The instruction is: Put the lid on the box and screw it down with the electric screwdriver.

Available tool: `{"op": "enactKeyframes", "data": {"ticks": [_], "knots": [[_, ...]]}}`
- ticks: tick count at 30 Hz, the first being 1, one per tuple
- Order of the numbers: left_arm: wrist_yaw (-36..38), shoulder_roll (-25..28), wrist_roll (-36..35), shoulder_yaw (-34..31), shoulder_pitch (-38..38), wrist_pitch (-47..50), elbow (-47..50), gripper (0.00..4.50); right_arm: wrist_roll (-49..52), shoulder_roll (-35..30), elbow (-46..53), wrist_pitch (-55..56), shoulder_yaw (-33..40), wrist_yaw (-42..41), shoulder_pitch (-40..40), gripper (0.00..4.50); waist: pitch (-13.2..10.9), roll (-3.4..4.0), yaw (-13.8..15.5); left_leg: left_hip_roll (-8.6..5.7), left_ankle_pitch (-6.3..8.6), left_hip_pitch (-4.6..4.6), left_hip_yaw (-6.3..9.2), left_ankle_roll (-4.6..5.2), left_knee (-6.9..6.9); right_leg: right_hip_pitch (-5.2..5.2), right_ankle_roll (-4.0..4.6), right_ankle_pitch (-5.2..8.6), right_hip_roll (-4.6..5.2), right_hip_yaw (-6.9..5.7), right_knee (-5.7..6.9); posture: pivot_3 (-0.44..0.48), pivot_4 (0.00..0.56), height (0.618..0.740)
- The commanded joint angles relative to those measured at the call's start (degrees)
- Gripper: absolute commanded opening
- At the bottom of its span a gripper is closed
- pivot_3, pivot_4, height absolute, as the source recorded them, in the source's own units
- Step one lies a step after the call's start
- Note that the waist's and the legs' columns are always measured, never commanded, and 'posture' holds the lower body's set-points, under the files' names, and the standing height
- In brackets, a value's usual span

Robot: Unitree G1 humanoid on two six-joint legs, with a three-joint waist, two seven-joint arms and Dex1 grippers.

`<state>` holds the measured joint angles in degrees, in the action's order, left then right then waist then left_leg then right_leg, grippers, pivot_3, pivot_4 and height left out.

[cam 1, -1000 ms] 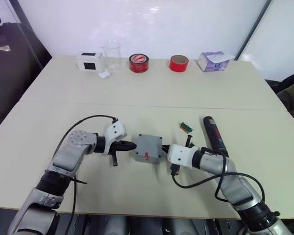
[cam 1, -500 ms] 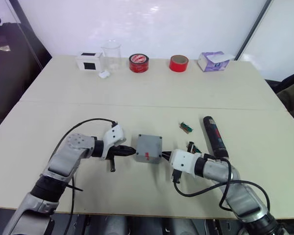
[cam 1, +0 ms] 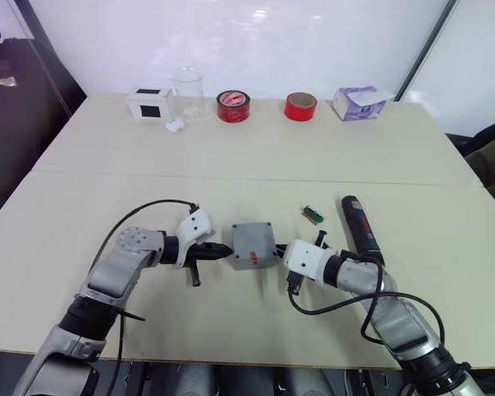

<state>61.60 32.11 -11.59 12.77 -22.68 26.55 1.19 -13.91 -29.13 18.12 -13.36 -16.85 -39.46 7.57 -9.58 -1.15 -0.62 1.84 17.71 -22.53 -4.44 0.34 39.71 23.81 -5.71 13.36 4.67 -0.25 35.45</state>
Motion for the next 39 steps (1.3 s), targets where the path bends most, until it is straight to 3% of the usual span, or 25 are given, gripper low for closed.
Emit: {"op": "enactKeyframes", "data": {"ticks": [1,10,15,18,20,25,29,32,39], "knots": [[-0.20,-1.13,0.01,0.64,-1.69,-2.17,0.50,0.00,0.79,0.75,1.86,1.69,-1.16,-0.20,0.95,0.06,0.00,0.00,-0.01,0.00,0.00,0.00,0.00,0.00,0.00,0.00,0.00,0.00,0.00,0.00,0.00,0.000,0.150,0.740],[-1.81,0.02,0.94,-1.12,-1.94,-3.89,0.59,0.00,2.30,-1.30,6.77,-1.72,2.80,-0.58,-2.24,0.06,0.00,0.00,0.01,0.00,0.00,-0.01,0.00,0.00,0.00,0.00,0.00,0.00,0.01,0.00,-0.01,0.000,0.150,0.740],[1.59,5.97,-8.06,-8.55,-0.30,5.06,6.28,0.00,9.85,-2.90,16.21,-8.17,12.61,-1.86,-6.97,0.06,-0.01,0.00,-0.04,0.04,0.00,-0.05,-0.03,0.00,-0.12,0.13,-0.01,0.00,0.01,0.03,0.01,0.000,0.150,0.740],[4.93,8.30,-16.65,-12.59,-3.51,12.85,8.50,0.00,17.69,1.37,22.64,-19.47,21.24,1.37,-7.76,0.06,-0.01,0.00,0.16,0.05,-0.01,-0.07,-0.01,-0.02,-0.13,0.19,-0.01,0.00,-0.01,0.02,0.07,0.000,0.150,0.740],[4.63,8.84,-18.36,-12.76,-5.48,15.02,10.28,0.00,22.55,3.74,25.81,-26.82,26.53,2.87,-7.83,0.06,0.00,0.01,0.32,0.10,-0.02,-0.10,0.05,-0.03,-0.12,0.18,-0.01,0.00,0.00,0.00,0.08,0.000,0.150,0.740],[-8.72,1.23,-13.87,-10.08,-9.12,13.96,15.65,0.00,30.85,7.53,30.39,-41.09,35.37,7.26,-7.57,0.06,0.00,0.02,0.82,-0.01,0.00,-0.10,0.00,-0.01,-0.13,0.06,-0.01,-0.02,0.09,0.06,-0.12,0.000,0.150,0.740],[-12.63,-4.35,-18.40,-9.19,-9.79,19.43,19.87,0.00,40.16,7.47,29.30,-46.15,42.41,5.03,-6.45,0.06,-0.01,0.03,0.89,-0.06,0.00,-0.12,0.00,0.00,-0.13,0.07,-0.02,-0.02,0.00,0.06,-0.14,0.000,0.150,0.740],[-11.89,-4.85,-25.59,-10.70,-9.57,27.06,21.60,0.00,41.46,3.77,27.44,-46.54,43.65,4.67,-5.92,0.06,-0.03,0.06,0.74,-0.04,0.00,-0.06,0.01,0.00,-0.21,0.08,-0.02,-0.02,-0.03,0.06,-0.13,0.000,0.150,0.740],[-11.03,-0.73,-30.63,-12.37,-6.74,29.39,24.59,0.00,44.09,0.51,25.66,-44.89,40.97,5.30,-7.07,0.06,-0.03,0.06,-0.15,-0.05,-0.01,0.04,0.04,-0.02,-0.45,0.12,-0.02,-0.01,-0.09,0.07,-0.14,0.000,0.150,0.740]]}}
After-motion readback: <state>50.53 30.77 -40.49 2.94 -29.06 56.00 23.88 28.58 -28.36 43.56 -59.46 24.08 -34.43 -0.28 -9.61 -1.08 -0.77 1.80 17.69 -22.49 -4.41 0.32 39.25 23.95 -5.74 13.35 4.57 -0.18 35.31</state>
